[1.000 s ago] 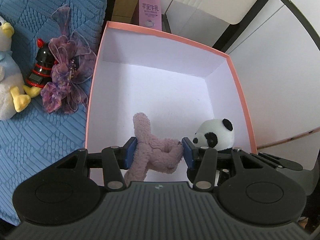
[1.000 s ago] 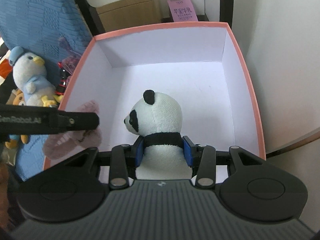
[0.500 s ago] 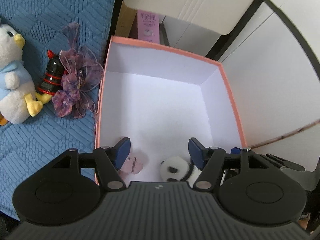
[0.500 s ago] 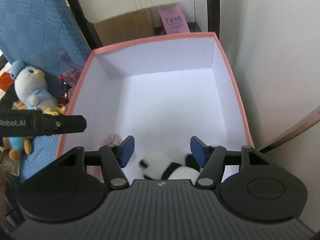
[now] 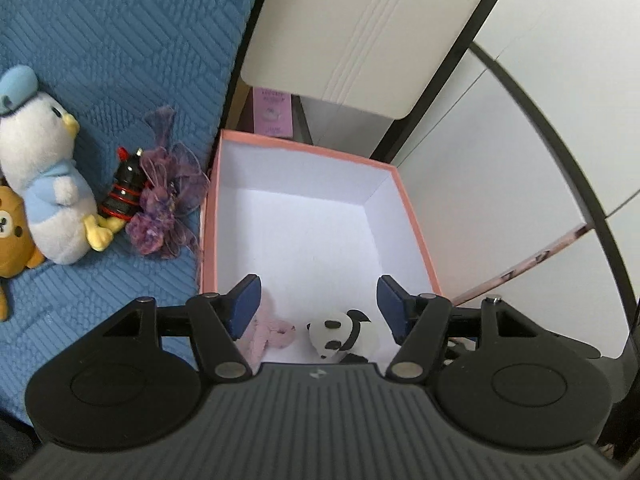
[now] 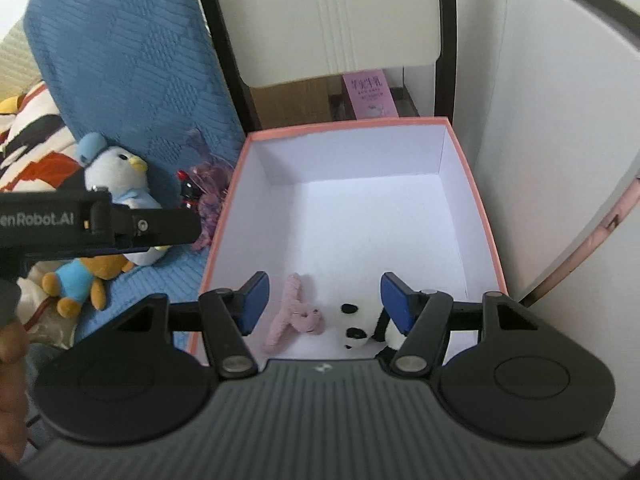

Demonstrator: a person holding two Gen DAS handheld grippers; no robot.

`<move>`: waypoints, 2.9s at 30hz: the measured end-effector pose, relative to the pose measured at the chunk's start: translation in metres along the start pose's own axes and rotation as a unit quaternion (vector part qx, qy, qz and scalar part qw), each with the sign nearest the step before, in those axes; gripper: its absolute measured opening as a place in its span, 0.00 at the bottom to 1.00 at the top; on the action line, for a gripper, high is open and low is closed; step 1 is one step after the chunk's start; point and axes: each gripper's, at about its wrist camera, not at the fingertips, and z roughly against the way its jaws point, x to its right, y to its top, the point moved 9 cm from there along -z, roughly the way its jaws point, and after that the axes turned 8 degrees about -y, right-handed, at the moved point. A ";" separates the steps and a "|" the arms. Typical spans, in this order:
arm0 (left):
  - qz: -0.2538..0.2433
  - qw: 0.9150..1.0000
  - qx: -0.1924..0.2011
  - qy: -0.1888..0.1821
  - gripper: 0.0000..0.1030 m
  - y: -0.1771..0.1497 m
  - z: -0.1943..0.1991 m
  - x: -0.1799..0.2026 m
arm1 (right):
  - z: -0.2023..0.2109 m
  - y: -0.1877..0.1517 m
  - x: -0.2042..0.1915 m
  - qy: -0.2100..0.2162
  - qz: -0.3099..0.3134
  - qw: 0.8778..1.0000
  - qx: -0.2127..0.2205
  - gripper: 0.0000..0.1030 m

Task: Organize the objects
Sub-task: 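Withdraw both grippers up and away from the pink box, then move right gripper toward purple ribbon bow while left gripper approaches white duck plush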

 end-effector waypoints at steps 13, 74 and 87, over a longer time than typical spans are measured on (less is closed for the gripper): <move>-0.012 0.998 0.051 -0.016 0.68 -0.032 0.096 -0.011 | 0.073 -0.015 -0.046 0.009 -0.002 0.998 0.059 0.62; 0.020 0.990 0.117 0.073 0.68 -0.115 0.131 -0.186 | 0.035 -0.101 -0.138 0.058 0.061 0.990 0.113 0.65; 0.010 0.990 0.125 0.071 0.82 -0.066 0.083 -0.234 | -0.022 -0.082 -0.165 0.051 0.089 0.990 0.099 0.84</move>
